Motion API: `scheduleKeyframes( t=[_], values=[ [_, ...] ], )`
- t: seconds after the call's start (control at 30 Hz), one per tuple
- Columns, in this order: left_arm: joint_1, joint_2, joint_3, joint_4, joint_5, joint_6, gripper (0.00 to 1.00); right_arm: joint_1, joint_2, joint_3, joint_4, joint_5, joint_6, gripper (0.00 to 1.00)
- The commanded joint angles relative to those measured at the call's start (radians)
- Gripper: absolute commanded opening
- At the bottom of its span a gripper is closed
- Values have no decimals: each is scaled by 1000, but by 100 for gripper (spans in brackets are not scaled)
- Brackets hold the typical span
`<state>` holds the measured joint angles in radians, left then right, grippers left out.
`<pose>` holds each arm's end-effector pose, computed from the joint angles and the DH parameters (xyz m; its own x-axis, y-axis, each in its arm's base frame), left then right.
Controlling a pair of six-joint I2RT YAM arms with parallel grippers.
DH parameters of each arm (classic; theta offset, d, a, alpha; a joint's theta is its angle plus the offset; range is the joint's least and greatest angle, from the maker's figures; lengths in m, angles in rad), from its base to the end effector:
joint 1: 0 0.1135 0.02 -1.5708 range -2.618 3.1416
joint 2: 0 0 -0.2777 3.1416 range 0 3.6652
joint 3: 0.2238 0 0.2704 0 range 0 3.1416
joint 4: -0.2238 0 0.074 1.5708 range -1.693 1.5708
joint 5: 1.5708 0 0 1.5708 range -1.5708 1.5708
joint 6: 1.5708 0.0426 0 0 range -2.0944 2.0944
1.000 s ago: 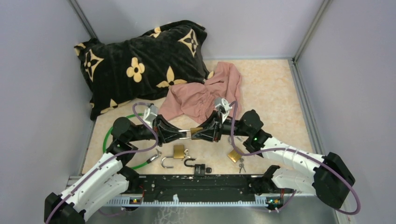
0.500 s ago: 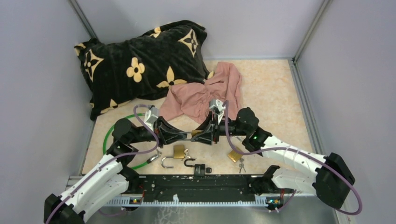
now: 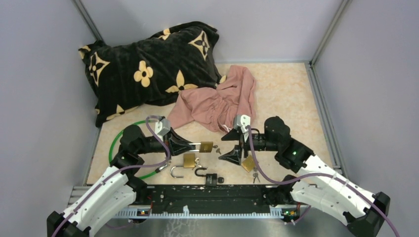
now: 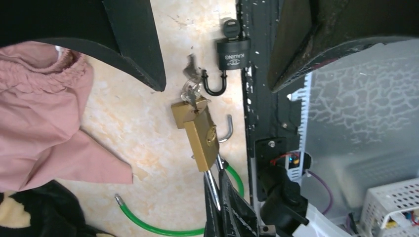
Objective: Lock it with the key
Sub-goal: Lock the lock.
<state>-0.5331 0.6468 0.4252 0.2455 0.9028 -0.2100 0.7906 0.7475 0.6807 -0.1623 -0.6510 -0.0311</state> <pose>0.1287 -0.1148 0.2838 -0.1864 -0.0399 -0.9817 0.9732 0.1291 -0.1900 0.1142 0.1521 0.3201 -0.1292 -0.1657 -0.9777 -0.9850 0.1350 0.1073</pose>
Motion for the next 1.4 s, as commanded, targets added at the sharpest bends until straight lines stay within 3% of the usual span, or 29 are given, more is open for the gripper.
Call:
scheduleKeyframes(
  t=[0.0,0.3,0.53,0.77,0.9,1.17,1.37],
  values=[
    [1,-22,1,60,49,37,0,-2,40,8,27,23,-111,71],
    [1,-27,-3,48,61,44,0,-2,219,108,14,-45,-153,50],
    [1,-26,-6,56,68,40,0,-1,245,112,45,-74,-126,46],
    [2,-28,0,62,68,43,0,1,269,132,-7,-80,-147,12],
    [1,-34,8,33,73,67,0,1,274,146,-51,-81,-170,0],
    [29,-51,104,-290,65,290,0,-8,263,189,-264,41,-284,0],
    [48,-70,183,-527,-20,489,0,-95,203,186,-386,202,-308,0]
  ],
)
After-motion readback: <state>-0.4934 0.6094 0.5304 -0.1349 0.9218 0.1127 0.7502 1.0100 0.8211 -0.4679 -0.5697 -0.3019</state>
